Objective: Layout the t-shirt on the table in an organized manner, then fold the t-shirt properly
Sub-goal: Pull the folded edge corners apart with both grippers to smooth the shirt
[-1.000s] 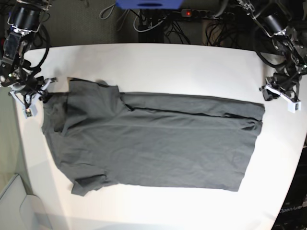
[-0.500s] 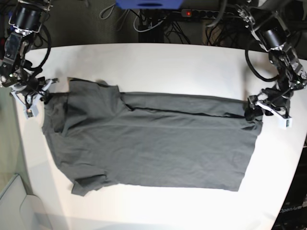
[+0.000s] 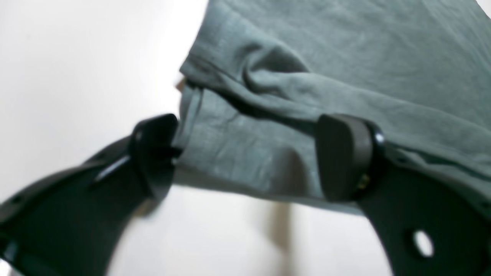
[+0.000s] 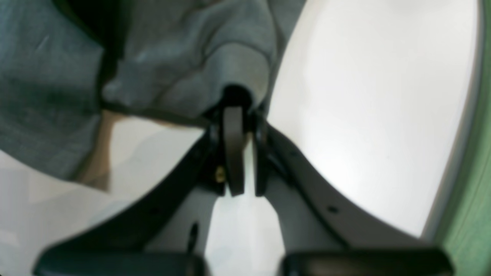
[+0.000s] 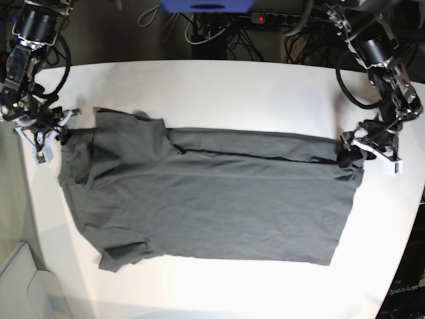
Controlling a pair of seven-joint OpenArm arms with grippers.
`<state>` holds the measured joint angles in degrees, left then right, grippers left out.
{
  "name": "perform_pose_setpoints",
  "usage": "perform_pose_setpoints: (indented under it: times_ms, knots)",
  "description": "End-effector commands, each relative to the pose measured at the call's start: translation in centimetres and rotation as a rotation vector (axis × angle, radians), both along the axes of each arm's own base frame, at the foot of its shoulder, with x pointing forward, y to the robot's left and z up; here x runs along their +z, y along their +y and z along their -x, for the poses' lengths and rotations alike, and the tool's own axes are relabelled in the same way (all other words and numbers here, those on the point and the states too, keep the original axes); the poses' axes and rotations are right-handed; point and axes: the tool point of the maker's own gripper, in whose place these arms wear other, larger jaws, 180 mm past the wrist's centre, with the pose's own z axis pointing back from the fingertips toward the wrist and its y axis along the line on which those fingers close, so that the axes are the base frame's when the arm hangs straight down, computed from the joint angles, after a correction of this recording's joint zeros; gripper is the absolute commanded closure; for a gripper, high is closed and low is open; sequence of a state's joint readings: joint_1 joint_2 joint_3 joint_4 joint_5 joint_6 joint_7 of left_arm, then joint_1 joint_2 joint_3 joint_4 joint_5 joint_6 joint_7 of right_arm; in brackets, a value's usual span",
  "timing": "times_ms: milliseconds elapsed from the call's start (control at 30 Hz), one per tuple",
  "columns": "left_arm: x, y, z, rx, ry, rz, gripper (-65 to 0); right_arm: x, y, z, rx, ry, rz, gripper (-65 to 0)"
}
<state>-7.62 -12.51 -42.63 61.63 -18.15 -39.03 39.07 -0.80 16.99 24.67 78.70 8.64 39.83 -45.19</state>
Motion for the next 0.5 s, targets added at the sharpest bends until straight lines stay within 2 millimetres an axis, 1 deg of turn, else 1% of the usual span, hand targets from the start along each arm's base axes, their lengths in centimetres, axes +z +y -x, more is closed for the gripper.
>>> perform_pose_setpoints:
  times_ms: [0,167,267,433,467]
  knots:
    - [0.66,0.44,-0.24,-0.011,-0.011,-0.017,-47.5,1.28,-0.69,-1.10,0.006,-0.037,0.023,0.0]
    - [0.58,0.38,-0.23,-0.009,-0.010,-0.014,-23.0,1.39,-0.75,-1.22,0.006,-0.040,0.024,0.0]
    - [0.60,0.56,-0.16,-0.010,-0.005,-0.018,-14.7,1.39,-0.75,-1.22,0.006,-0.040,0.024,0.0]
    - [0.77,0.73,-0.14,-0.012,-0.005,-0.026,-3.8,1.44,-0.75,-1.29,0.006,-0.042,0.024,0.0]
    - [0.61,0.74,0.14,-0.013,0.000,-0.028,-1.6,1.44,-0.75,-1.29,0.006,-0.042,0.024,0.0]
